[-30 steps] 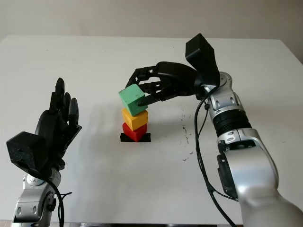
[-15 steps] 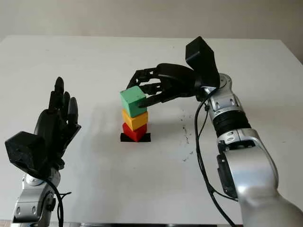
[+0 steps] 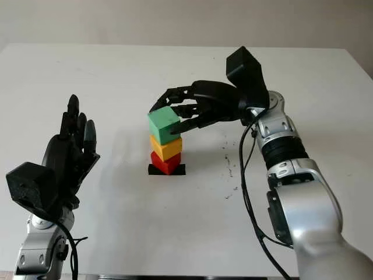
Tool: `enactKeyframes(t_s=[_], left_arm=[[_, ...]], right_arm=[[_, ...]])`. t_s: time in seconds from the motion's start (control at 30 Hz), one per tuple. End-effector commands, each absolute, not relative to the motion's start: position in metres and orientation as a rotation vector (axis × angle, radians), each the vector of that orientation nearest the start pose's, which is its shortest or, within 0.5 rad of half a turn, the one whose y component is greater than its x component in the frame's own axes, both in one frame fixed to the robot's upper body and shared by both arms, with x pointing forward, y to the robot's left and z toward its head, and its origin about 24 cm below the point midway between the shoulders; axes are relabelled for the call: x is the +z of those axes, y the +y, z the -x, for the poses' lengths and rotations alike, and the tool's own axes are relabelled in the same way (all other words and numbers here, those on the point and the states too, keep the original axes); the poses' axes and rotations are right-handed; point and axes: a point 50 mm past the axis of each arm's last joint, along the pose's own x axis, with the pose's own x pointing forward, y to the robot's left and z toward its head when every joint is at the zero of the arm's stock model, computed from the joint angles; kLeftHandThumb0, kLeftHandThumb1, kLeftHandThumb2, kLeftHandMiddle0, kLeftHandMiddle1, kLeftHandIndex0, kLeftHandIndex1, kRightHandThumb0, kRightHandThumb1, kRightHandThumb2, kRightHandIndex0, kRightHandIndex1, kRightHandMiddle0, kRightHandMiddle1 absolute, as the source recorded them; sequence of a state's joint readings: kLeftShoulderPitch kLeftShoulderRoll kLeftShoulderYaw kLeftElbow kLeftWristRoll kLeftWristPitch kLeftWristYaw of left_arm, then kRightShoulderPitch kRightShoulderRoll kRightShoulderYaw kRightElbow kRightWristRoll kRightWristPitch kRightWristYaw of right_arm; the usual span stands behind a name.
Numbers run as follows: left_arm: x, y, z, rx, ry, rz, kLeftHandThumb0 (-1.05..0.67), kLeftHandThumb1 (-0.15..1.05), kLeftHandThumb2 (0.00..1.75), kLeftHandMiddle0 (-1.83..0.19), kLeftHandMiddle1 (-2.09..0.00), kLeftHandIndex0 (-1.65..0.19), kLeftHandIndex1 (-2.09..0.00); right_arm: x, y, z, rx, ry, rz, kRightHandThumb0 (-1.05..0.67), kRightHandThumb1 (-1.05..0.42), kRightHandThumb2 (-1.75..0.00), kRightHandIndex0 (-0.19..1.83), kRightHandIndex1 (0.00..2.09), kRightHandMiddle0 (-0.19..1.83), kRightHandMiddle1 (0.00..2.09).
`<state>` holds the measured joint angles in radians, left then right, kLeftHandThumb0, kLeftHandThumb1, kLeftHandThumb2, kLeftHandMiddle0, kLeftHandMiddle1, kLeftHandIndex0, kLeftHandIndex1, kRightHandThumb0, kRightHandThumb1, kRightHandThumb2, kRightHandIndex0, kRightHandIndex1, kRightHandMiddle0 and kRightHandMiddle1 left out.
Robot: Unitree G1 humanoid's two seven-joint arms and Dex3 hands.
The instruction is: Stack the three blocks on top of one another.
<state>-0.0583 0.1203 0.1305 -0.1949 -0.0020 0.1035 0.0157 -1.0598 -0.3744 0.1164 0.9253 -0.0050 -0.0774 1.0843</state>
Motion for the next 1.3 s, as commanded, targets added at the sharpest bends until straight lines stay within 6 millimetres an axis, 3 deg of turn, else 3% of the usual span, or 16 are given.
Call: enactKeyframes(t_s=[0.0, 0.17, 0.4, 0.53, 0.7, 0.83, 1.1, 1.27], left_arm=[[0.099, 0.197, -0.259, 0.128, -0.166, -0.121, -0.63, 1.05, 0.69, 0.13, -0.05, 0.14, -0.06], [0.098, 0.197, -0.26, 0.126, -0.169, -0.12, -0.62, 1.05, 0.69, 0.13, -0.05, 0.13, -0.06], [0.099, 0.197, -0.262, 0.12, -0.173, -0.117, -0.63, 1.05, 0.7, 0.14, -0.05, 0.15, -0.05], [0.098, 0.196, -0.262, 0.119, -0.174, -0.111, -0.62, 1.05, 0.7, 0.14, -0.05, 0.15, -0.05], [0.097, 0.197, -0.262, 0.125, -0.172, -0.114, -0.62, 1.05, 0.7, 0.13, -0.06, 0.14, -0.05], [0.097, 0.197, -0.263, 0.122, -0.17, -0.119, -0.62, 1.05, 0.71, 0.13, -0.05, 0.15, -0.05], [0.097, 0.196, -0.265, 0.104, -0.171, -0.119, -0.63, 1.05, 0.72, 0.14, -0.05, 0.16, -0.05], [0.096, 0.196, -0.265, 0.104, -0.171, -0.125, -0.62, 1.05, 0.73, 0.13, -0.06, 0.15, -0.05]], right_arm=[[0.189, -0.141, -0.388, 1.096, 0.008, 0.533, -0.8, -0.84, -0.05, -0.18, 0.0, -0.12, 0.34], [0.198, -0.147, -0.383, 1.12, -0.053, 0.495, -0.86, -0.83, -0.05, -0.19, 0.0, -0.19, 0.03], [0.21, -0.165, -0.378, 1.068, -0.137, 0.452, -0.95, -0.87, -0.07, -0.19, 0.0, -0.19, 0.0], [0.208, -0.183, -0.374, 0.958, -0.176, 0.318, -1.02, -0.93, -0.08, -0.19, 0.0, -0.19, 0.0], [0.18, -0.199, -0.359, 0.676, -0.228, 0.117, -0.86, -1.04, -0.32, -0.19, 0.0, -0.19, 0.0], [0.152, -0.2, -0.341, 0.48, -0.228, 0.096, -0.74, -1.05, -0.53, -0.19, 0.0, -0.19, 0.0], [0.095, -0.18, -0.315, 0.277, -0.145, 0.045, -0.66, -1.05, -0.63, -0.19, 0.0, -0.19, 0.0], [0.082, -0.169, -0.309, 0.252, -0.116, 0.016, -0.69, -1.05, -0.66, -0.19, 0.0, -0.19, 0.0]])
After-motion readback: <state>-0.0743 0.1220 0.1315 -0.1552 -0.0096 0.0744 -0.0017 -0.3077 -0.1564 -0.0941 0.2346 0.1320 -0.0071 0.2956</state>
